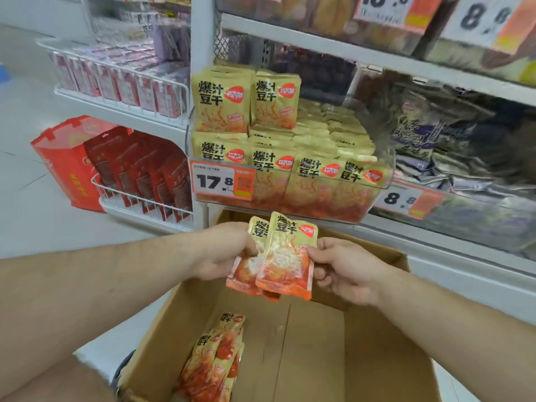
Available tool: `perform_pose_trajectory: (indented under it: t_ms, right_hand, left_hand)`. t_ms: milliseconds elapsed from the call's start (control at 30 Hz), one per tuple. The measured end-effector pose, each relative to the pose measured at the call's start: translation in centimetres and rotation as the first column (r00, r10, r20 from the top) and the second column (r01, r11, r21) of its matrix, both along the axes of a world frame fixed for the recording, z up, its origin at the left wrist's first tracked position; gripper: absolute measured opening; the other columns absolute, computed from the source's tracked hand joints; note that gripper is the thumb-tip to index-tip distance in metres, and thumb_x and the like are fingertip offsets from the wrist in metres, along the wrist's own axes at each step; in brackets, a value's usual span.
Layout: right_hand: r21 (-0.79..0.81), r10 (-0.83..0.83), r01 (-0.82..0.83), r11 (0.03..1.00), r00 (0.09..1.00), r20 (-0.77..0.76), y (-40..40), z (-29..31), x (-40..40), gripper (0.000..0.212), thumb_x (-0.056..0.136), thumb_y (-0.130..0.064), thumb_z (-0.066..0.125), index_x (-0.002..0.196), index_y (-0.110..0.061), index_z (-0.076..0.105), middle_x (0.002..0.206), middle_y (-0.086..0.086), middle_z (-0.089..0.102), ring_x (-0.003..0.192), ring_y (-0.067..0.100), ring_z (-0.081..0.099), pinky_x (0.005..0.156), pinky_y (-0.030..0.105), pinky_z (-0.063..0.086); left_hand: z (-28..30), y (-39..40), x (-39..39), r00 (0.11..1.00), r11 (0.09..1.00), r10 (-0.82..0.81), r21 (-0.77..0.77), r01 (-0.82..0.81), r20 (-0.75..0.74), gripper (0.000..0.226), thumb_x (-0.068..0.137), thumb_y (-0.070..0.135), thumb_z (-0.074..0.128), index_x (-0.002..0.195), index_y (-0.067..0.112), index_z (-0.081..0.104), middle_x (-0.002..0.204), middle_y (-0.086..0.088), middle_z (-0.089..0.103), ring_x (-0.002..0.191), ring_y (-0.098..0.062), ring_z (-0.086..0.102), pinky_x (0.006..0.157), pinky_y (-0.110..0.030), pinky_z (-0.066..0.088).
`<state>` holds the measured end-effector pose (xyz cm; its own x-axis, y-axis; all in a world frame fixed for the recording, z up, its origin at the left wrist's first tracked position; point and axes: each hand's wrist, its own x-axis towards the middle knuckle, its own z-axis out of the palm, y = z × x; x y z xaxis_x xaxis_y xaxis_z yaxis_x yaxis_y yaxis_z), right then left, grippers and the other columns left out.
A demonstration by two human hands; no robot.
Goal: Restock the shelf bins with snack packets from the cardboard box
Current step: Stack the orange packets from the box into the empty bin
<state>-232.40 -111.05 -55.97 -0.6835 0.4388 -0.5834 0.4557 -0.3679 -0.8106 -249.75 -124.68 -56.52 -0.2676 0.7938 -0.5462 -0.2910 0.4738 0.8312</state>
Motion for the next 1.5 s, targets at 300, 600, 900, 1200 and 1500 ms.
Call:
perform_pose_trajectory:
  t_ms: [300,600,900,1200,1500]
  right_hand:
    - [0.139,-0.128,0.132,0.982,0.991,-0.038,-1.8,1.9,-1.3,0.019,0.099,-0.011,0.056,0.082,-0.014,0.049,0.061,0.006,0.053,0.046,0.009,0.041,0.046,0.021,0.029]
    - [0.244,-0.149,0.167,0.955,0.984,-0.094,-1.6,3.1,-1.2,0.016,0.096,-0.012,0.062,0.082,-0.011,0.054,0.060,0.005,0.055,0.046,0.010,0.045,0.043,0.021,0.036]
    - [0.281,0.045,-0.019,0.959,0.995,-0.086,-1.2,6.2,-0.6,0.028,0.086,-0.024,0.073,0.110,-0.010,0.068,0.085,0.007,0.073,0.047,0.007,0.042,0.037,0.016,0.031]
    - [0.323,0.038,0.005,0.946,0.991,-0.126,-0.6,8.1,-0.9,0.024,0.083,-0.023,0.073,0.102,-0.009,0.070,0.077,0.005,0.071,0.043,0.005,0.038,0.037,0.016,0.026]
    - [0.419,-0.115,0.256,0.871,0.936,-0.334,2.8,14.4,-1.4,0.005,0.094,-0.009,0.060,0.092,-0.009,0.065,0.059,-0.001,0.063,0.033,0.004,0.030,0.035,0.018,0.016]
  left_hand:
    - [2.8,0.3,2.1,0.986,0.987,0.087,0.119,-0.105,0.143,0.034,0.097,0.027,0.038,0.098,0.013,0.069,0.087,-0.004,0.074,0.078,-0.022,0.070,0.072,-0.036,0.058]
    - [3.5,0.6,2.6,0.990,0.972,0.128,0.208,-0.113,-0.057,0.038,0.089,-0.007,0.064,0.118,0.018,0.062,0.099,-0.006,0.077,0.093,-0.024,0.073,0.078,-0.040,0.058]
    - [5.0,0.9,2.7,0.985,0.954,0.072,0.299,-0.023,-0.156,0.040,0.090,-0.006,0.063,0.122,0.017,0.061,0.109,-0.007,0.075,0.106,-0.025,0.069,0.092,-0.045,0.055]
    - [7.5,1.1,2.7,0.984,0.932,0.029,0.361,0.036,-0.173,0.037,0.092,0.000,0.063,0.121,0.022,0.061,0.111,-0.003,0.074,0.108,-0.023,0.068,0.095,-0.044,0.054]
    - [11.1,1.1,0.6,0.105,0.949,-0.021,0.013,0.315,-0.994,0.045,0.090,0.041,0.060,0.133,0.030,0.053,0.124,0.011,0.058,0.118,-0.010,0.052,0.102,-0.032,0.045]
